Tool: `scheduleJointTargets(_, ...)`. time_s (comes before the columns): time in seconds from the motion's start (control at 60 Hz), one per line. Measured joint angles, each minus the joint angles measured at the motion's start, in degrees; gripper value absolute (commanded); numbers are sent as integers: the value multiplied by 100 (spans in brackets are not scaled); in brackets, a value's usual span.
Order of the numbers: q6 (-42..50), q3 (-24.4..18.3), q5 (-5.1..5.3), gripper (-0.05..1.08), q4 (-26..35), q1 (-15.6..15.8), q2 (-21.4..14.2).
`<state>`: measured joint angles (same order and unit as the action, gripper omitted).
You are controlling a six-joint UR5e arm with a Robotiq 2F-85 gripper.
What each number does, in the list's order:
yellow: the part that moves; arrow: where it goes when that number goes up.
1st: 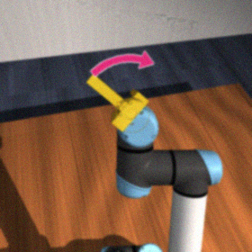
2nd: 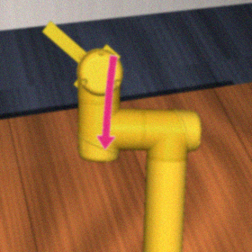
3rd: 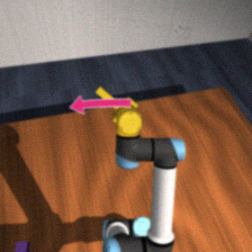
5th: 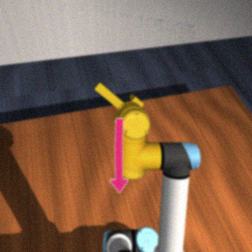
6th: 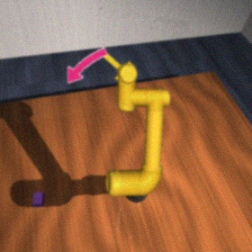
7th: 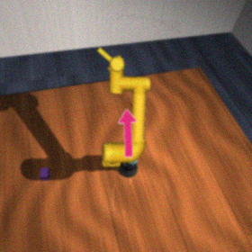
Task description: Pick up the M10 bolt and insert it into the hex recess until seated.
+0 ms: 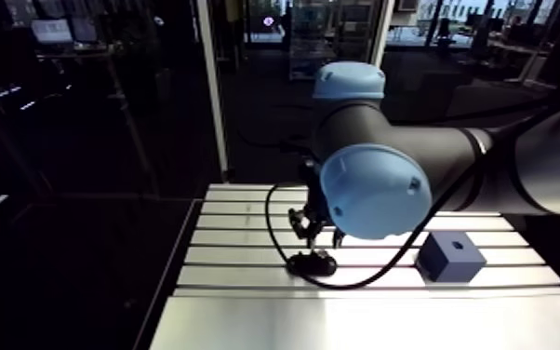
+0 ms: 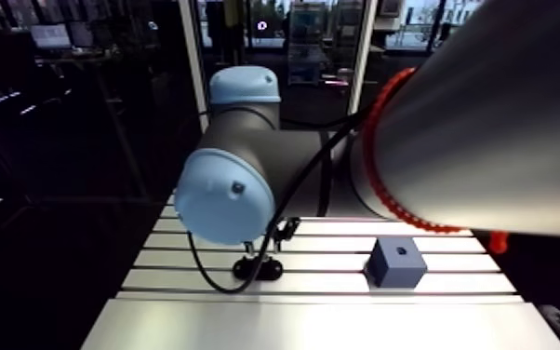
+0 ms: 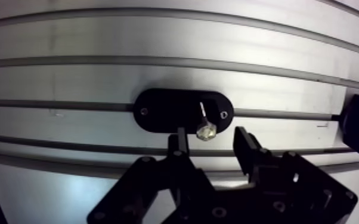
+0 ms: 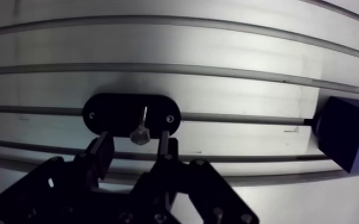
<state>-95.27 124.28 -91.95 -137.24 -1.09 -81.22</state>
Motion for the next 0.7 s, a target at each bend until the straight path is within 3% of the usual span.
scheduleJointTargets(0.7,-23,43,-11,49,-41,-1,144)
